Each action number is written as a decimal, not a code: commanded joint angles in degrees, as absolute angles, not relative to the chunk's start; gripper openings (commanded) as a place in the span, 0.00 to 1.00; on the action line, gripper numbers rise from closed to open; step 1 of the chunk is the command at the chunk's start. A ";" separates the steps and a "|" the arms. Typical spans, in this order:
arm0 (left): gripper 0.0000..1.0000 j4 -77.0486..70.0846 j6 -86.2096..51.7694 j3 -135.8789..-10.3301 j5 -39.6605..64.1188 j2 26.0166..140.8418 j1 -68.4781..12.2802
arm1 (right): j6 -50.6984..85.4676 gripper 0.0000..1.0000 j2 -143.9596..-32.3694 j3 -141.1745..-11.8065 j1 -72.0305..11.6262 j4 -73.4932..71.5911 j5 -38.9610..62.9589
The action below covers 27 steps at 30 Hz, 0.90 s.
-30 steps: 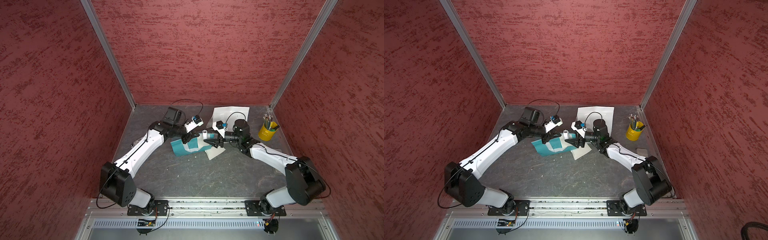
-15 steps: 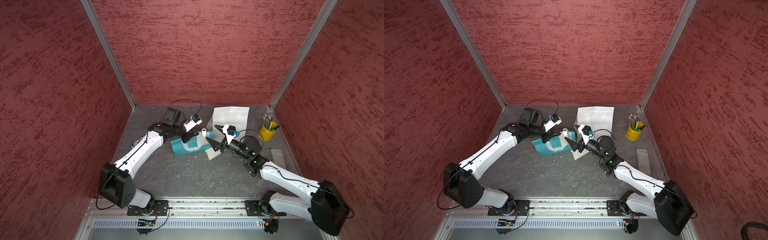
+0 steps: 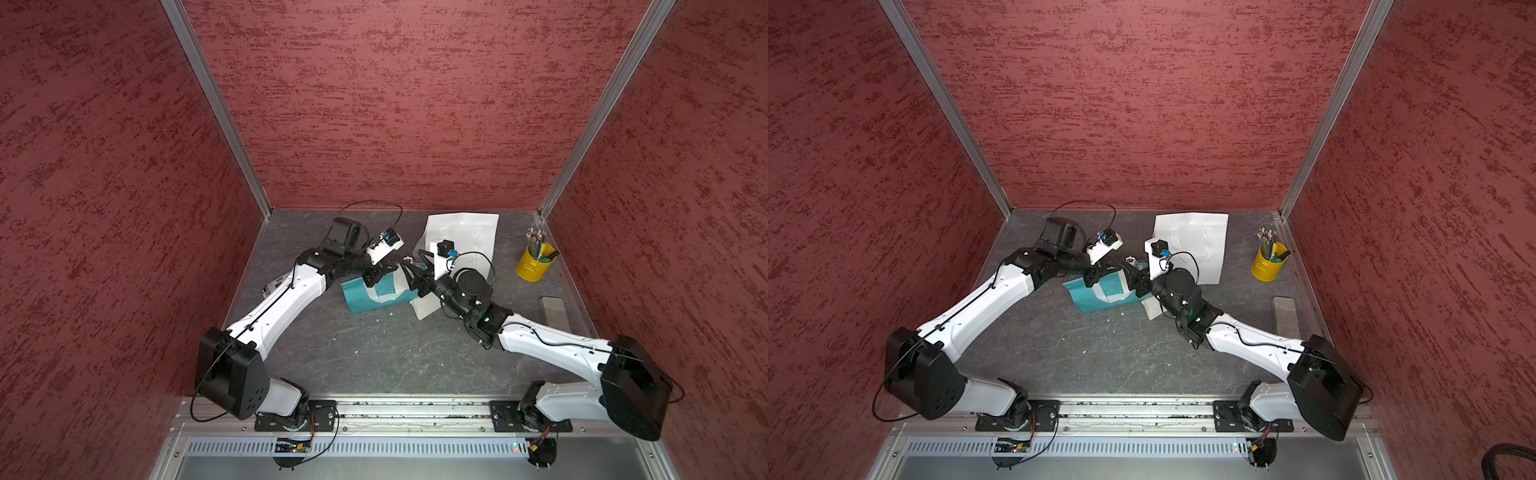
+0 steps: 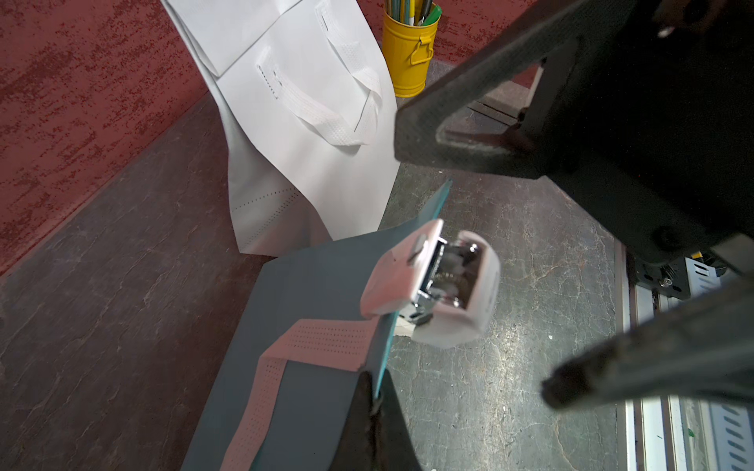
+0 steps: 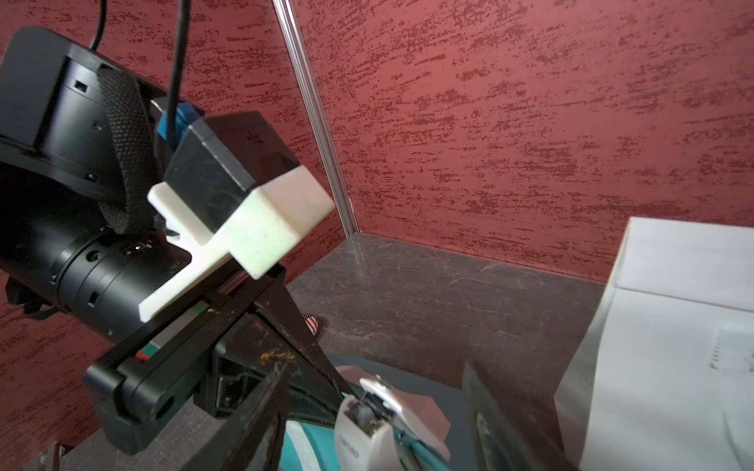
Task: Staple the receipts to the bags
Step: Pick up the stapler from the takeout bag.
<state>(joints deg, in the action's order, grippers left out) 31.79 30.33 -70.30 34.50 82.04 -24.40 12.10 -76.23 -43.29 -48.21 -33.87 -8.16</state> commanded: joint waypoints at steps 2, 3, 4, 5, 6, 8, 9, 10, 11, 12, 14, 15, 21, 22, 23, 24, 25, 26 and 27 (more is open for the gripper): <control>0.00 30.88 30.39 -69.17 34.63 81.11 -24.17 | 11.79 0.66 -77.22 -45.96 -50.11 -30.10 -13.01; 0.00 30.85 30.33 -69.11 34.62 81.08 -24.16 | 11.70 0.64 -77.52 -46.41 -50.49 -28.88 -13.84; 0.00 30.71 30.36 -69.08 34.69 81.12 -24.17 | 11.67 0.63 -77.80 -46.99 -50.70 -27.65 -14.60; 0.00 30.67 30.38 -69.06 34.69 81.12 -24.17 | 11.53 0.63 -78.20 -47.50 -51.08 -26.34 -15.48; 0.00 30.67 30.41 -69.08 34.62 81.06 -24.14 | 11.02 0.62 -78.52 -48.03 -51.39 -24.97 -16.20; 0.00 30.67 30.48 -68.99 34.54 81.10 -24.17 | 10.96 0.60 -79.07 -48.98 -51.76 -22.97 -17.61; 0.00 30.63 30.49 -68.93 34.61 81.11 -24.12 | 11.09 0.58 -79.26 -49.33 -51.81 -22.53 -18.09; 0.00 30.63 30.51 -68.91 34.59 81.10 -24.17 | 11.15 0.57 -79.44 -49.54 -51.85 -22.34 -18.49; 0.00 30.59 30.52 -68.85 34.54 81.11 -24.09 | 11.28 0.56 -79.54 -49.68 -51.92 -22.26 -19.09; 0.00 30.65 30.50 -68.82 34.54 81.11 -24.08 | 11.57 0.55 -79.77 -49.95 -51.94 -21.88 -19.98; 0.00 30.60 30.55 -68.74 34.50 81.02 -24.04 | 11.70 0.51 -80.26 -50.68 -51.94 -20.80 -20.54; 0.00 30.59 30.54 -68.64 34.57 80.96 -24.08 | 11.84 0.47 -80.49 -51.00 -51.94 -20.30 -20.76; 0.00 30.56 30.64 -68.47 34.29 80.85 -24.04 | 12.73 0.31 -80.51 -51.52 -51.93 -20.75 -20.17; 0.00 30.44 30.57 -68.47 34.20 80.86 -23.99 | 12.82 0.29 -80.51 -51.60 -51.88 -20.74 -19.84; 0.00 30.50 30.60 -68.51 34.08 80.81 -23.99 | 12.98 0.25 -80.30 -51.53 -51.92 -20.74 -19.61; 0.00 30.41 30.64 -68.43 33.96 80.83 -24.01 | 13.21 0.21 -80.12 -51.42 -51.94 -20.77 -19.60; 0.00 30.32 30.64 -68.30 33.81 80.77 -23.99 | 13.46 0.17 -79.86 -51.26 -51.92 -20.83 -19.73; 0.00 30.37 30.66 -68.27 33.75 80.77 -23.99 | 13.77 0.12 -79.62 -51.01 -51.93 -21.04 -19.71; 0.00 30.32 30.66 -68.24 33.64 80.70 -23.99 | 13.97 0.08 -79.22 -50.74 -51.93 -21.32 -19.84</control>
